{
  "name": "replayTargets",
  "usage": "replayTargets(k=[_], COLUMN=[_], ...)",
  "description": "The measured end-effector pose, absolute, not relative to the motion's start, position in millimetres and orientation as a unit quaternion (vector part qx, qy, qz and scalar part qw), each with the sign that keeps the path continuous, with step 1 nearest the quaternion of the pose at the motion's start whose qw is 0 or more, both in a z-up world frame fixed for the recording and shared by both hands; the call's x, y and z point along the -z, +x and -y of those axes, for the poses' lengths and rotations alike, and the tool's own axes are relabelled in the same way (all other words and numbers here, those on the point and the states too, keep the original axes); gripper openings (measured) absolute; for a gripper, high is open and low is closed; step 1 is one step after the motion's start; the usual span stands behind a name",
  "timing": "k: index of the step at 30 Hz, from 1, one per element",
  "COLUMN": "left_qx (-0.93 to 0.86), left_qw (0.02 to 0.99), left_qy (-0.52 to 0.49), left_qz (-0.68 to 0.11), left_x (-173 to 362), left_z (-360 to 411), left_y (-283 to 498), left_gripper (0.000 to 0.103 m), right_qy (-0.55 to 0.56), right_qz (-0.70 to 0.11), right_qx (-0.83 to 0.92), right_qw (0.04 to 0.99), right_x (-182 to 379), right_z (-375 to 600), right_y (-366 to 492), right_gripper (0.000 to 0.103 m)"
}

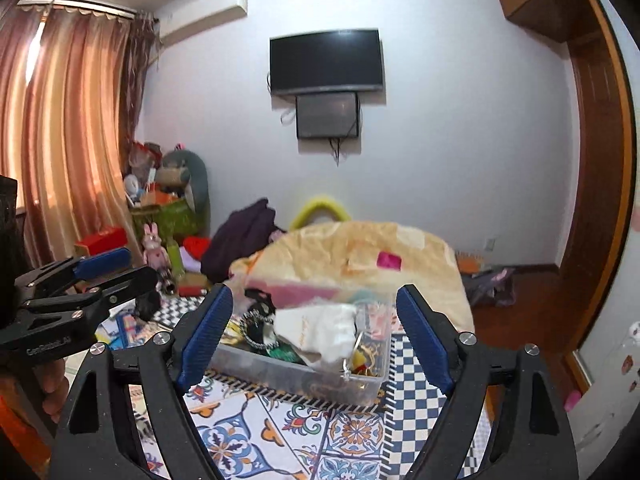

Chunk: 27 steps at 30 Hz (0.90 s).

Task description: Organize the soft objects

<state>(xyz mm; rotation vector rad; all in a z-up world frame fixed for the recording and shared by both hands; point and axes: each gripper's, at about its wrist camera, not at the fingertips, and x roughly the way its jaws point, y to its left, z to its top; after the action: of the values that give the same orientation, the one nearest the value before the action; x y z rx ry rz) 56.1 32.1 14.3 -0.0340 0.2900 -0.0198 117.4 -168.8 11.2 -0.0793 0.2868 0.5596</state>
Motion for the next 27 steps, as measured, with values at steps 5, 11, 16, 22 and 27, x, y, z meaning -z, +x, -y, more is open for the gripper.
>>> replayTargets(k=[5, 11, 16, 22, 27], left_qx=[0.004, -0.003, -0.001, 0.002, 0.002], left_qw=[0.994, 0.996, 0.996, 0.996, 0.996], left_qy=[-0.007, -0.002, -0.002, -0.004, -0.004], left_qz=[-0.110, -0.091, -0.085, -0.086, -0.086], left_x=[-28, -33, -34, -34, -34], left_z=[-29, -28, -25, -23, -21], left_y=[32, 17, 10, 9, 7], left_gripper=[0.096, 0.102, 0.102, 0.102, 0.103], right_qy=[-0.037, -0.033, -0.025, -0.025, -0.025], right_qz=[-0.112, -0.082, -0.080, -0.081, -0.079], right_qx=[-0.273, -0.270, -0.278, -0.278, -0.279], right_qw=[0.955, 0.959, 0.957, 0.957, 0.957], right_x=[-23, -26, -26, -22, -21], right_z=[171, 175, 174, 172, 174], right_y=[101, 81, 78, 79, 75], right_gripper=[0.097, 0.103, 0.103, 0.103, 0.103])
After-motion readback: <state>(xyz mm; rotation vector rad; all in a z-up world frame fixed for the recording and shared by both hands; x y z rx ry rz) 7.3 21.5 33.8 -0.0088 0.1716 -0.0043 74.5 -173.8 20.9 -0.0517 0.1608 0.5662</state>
